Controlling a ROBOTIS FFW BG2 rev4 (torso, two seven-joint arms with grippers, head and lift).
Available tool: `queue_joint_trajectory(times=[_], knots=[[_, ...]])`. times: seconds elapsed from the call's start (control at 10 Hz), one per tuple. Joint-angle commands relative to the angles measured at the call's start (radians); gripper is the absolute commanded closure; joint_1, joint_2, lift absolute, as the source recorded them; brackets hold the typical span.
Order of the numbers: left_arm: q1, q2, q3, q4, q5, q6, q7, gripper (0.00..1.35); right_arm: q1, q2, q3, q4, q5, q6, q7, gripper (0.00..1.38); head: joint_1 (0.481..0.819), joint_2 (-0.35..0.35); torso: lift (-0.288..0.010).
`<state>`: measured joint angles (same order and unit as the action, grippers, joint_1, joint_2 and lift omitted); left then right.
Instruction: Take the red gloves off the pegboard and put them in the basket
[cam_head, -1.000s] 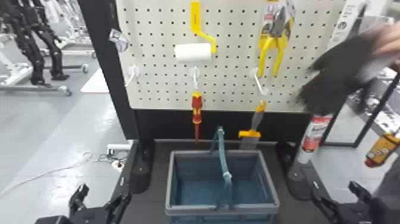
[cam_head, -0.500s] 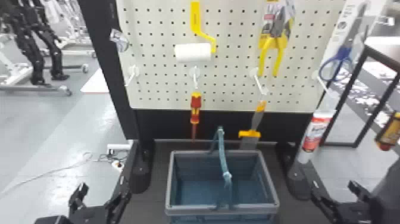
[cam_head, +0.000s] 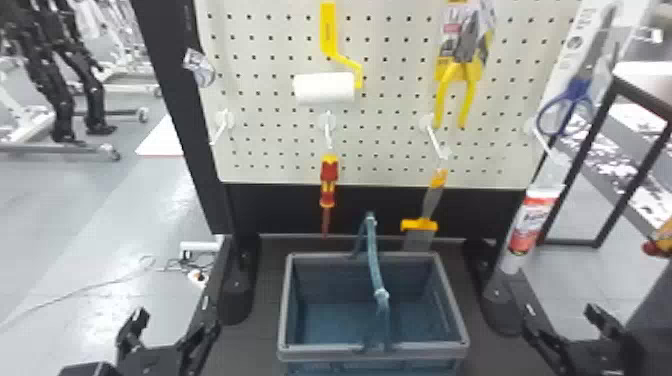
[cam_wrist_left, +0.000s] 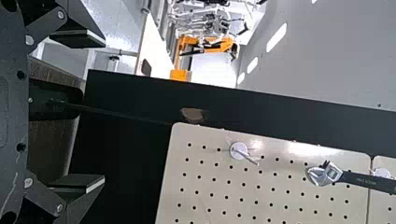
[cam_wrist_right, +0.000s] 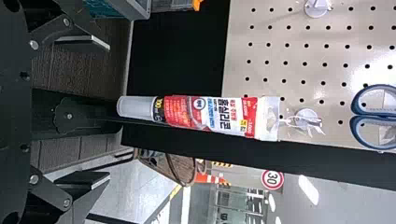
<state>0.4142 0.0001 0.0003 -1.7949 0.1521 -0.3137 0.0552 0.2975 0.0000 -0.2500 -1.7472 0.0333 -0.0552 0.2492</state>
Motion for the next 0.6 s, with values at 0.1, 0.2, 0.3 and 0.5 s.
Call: queue_joint_trajectory(times=[0.1,0.2,0.3,0.5], knots=[[0.0,0.0,0.0,0.002,0.001,-0.004,0.0,0.26,0.002,0.001,0.0,0.0,-0.003,0.0,0.001,0.31,0.549,0.0,-0.1],[0.0,0.0,0.0,0.003,0.001,-0.007,0.0,0.26,0.002,0.001,0.0,0.002,-0.003,0.0,0.001,0.31,0.549,0.0,-0.1],[0.002,0.0,0.0,0.003,0.003,-0.007,0.0,0.26,0.003,0.001,0.0,0.002,-0.004,0.0,0.001,0.31,0.549,0.0,-0.1],[0.002,0.001,-0.002,0.003,0.003,-0.01,0.0,0.26,0.005,0.001,0.0,0.0,-0.006,0.0,0.001,0.31,0.549,0.0,-0.1]])
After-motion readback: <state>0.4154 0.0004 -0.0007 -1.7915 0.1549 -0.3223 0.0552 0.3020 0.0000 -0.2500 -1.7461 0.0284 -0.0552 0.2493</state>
